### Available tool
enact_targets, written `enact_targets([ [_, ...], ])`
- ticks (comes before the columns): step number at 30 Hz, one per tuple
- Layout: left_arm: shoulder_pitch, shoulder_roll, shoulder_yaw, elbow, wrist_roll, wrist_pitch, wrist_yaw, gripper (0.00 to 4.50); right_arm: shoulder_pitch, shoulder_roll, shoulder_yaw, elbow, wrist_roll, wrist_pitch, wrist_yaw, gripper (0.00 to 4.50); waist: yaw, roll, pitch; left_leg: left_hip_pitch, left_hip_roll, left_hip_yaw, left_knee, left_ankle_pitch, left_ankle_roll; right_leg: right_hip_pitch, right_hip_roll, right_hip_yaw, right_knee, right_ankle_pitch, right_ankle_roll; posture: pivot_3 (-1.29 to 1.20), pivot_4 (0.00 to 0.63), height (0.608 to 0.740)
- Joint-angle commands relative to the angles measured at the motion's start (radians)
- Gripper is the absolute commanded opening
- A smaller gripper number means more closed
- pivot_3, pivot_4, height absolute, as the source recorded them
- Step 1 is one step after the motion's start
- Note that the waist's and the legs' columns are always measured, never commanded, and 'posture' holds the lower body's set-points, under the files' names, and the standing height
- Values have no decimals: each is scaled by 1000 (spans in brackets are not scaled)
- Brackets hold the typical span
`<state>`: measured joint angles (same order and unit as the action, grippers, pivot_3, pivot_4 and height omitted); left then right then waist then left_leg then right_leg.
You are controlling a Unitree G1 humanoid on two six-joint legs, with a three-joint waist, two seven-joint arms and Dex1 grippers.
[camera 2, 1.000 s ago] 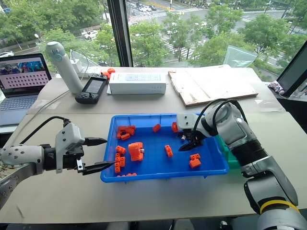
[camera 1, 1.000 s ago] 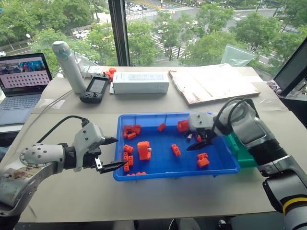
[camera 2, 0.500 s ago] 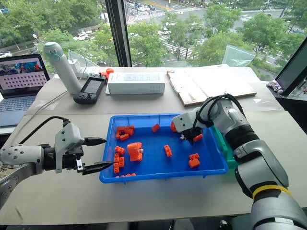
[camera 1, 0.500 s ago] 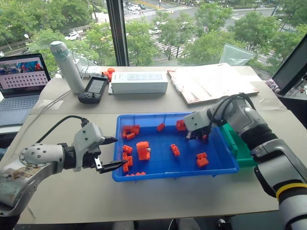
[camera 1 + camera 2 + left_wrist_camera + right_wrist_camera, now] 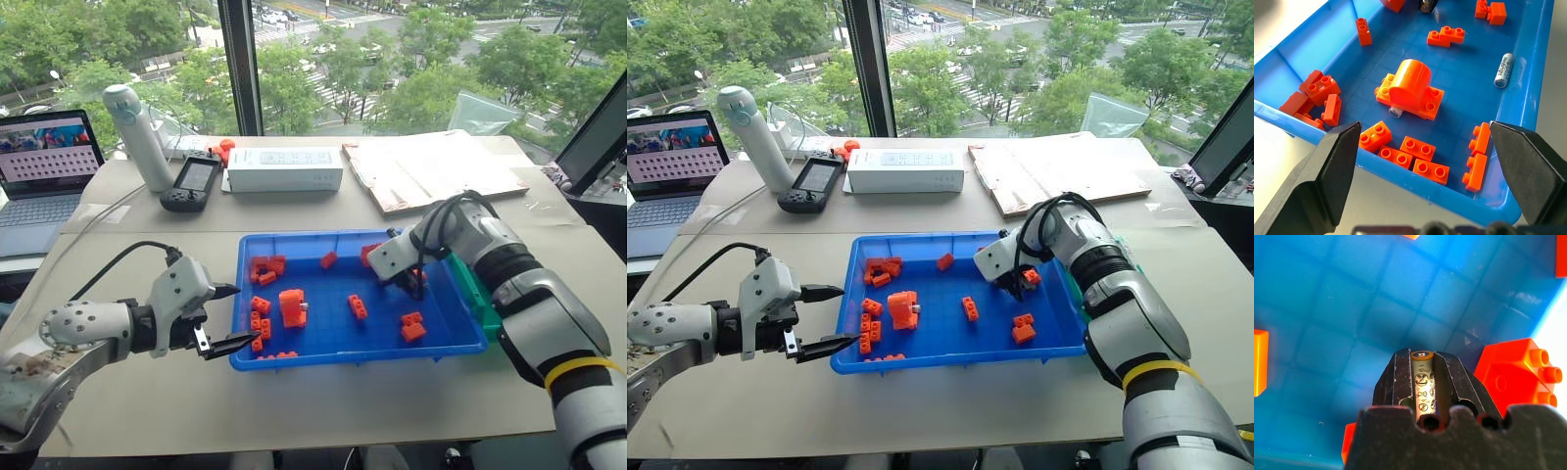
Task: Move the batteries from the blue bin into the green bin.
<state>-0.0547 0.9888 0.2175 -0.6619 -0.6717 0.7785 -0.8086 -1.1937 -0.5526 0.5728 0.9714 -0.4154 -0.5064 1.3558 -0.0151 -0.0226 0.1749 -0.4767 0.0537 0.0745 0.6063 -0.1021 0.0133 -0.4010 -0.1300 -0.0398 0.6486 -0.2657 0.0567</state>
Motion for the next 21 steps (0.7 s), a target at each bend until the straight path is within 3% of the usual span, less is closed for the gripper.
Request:
enact_targets([
  [1,-8,-1,22,-27,-8,-6,3,4500,9,44,-117,-93,200,26,121,245,-2,0,0,0,0,0,0,0,0,0,0,0,0,0,0,0,150,740],
  [4,-24,1,12,-21,-4,-13,0,4500,20,77,-219,-219,370,105,186,245,-7,1,0,0,1,0,-1,0,0,5,1,0,1,0,0,0,150,740],
  [9,-106,-12,-1,27,-20,-26,-23,4500,29,-33,-335,-494,489,430,199,245,18,3,2,0,0,-2,0,0,0,4,2,-1,0,0,0,0,150,740],
  [14,-218,-62,-36,92,-42,-34,-43,4500,86,-283,-401,-627,481,689,209,245,37,2,2,-1,0,-2,1,0,-1,2,1,-2,-1,0,0,0,150,740],
  [21,-315,-101,-90,152,-40,-37,-79,4500,206,-553,-455,-657,448,820,176,245,23,3,2,-1,0,0,0,0,0,1,0,1,-1,0,0,0,150,740],
])
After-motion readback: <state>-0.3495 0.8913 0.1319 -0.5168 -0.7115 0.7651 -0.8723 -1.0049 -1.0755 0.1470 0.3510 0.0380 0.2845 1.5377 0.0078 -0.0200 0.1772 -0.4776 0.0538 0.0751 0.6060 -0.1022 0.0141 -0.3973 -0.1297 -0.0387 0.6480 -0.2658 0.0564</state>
